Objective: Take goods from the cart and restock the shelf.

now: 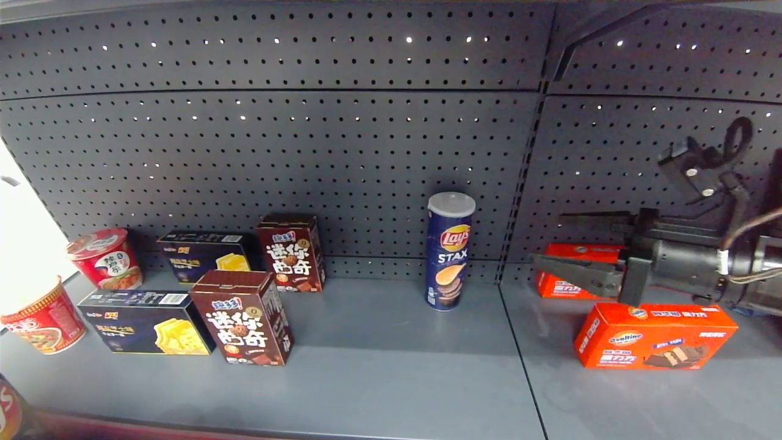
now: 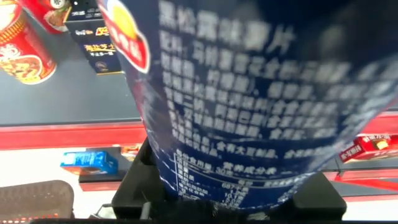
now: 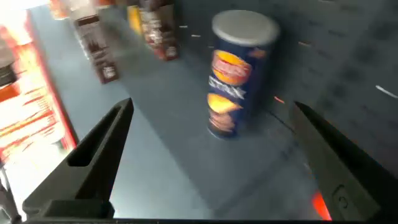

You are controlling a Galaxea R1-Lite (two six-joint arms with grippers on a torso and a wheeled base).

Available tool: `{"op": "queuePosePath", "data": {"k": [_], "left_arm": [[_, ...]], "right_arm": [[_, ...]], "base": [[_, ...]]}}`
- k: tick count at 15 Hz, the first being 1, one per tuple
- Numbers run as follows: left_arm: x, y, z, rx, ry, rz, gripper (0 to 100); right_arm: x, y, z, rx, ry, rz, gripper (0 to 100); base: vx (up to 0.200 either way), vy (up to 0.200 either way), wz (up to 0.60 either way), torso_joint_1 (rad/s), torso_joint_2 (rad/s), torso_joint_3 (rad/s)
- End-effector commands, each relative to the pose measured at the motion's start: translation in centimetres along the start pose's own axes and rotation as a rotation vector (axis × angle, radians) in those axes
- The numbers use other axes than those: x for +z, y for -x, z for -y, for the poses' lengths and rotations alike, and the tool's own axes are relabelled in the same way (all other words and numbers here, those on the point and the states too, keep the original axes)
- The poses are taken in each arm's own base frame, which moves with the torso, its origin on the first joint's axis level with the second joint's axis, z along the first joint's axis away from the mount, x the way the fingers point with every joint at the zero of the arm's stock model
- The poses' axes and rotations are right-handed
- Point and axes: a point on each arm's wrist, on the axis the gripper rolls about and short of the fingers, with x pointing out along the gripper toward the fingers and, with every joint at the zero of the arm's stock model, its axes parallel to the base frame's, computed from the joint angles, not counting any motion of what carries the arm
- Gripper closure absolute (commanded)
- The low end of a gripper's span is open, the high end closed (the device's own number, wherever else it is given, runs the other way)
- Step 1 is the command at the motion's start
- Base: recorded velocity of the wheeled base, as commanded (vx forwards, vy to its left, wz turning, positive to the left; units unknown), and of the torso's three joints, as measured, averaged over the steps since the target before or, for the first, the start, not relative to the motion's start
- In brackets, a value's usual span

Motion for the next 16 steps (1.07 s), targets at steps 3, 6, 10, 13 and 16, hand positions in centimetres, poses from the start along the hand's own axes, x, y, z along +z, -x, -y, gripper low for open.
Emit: {"op": "queuePosePath", "data": {"k": [3, 6, 10, 13, 16], "left_arm": [[0.1, -0.2, 0.0, -0.025, 0.006, -0.012, 100], [0.2, -0.3, 0.1, -0.033, 0.006, -0.012, 100], [0.2, -0.2, 0.1, -0.032, 0.006, -0.012, 100], [0.2, -0.2, 0.1, -0.032, 0.006, -0.012, 100], [0.0, -0.3, 0.1, -0.032, 0.006, -0.015, 100]], "right_arm": [[-2.8, -5.5, 3.9, 0.176, 0.006, -0.039, 0], [-3.4, -6.8, 4.5, 0.243, -0.007, -0.035, 0], [-4.0, -8.9, 5.4, 0.253, -0.005, -0.032, 0], [-4.7, -10.5, 6.2, 0.259, -0.012, -0.039, 0], [-5.7, -12.3, 7.3, 0.257, -0.018, -0.045, 0]], "base": [[0.000, 0.000, 0.00, 0.000, 0.00, 0.000], [0.000, 0.000, 0.00, 0.000, 0.00, 0.000], [0.000, 0.000, 0.00, 0.000, 0.00, 0.000], [0.000, 0.000, 0.00, 0.000, 0.00, 0.000], [0.000, 0.000, 0.00, 0.000, 0.00, 0.000]]}}
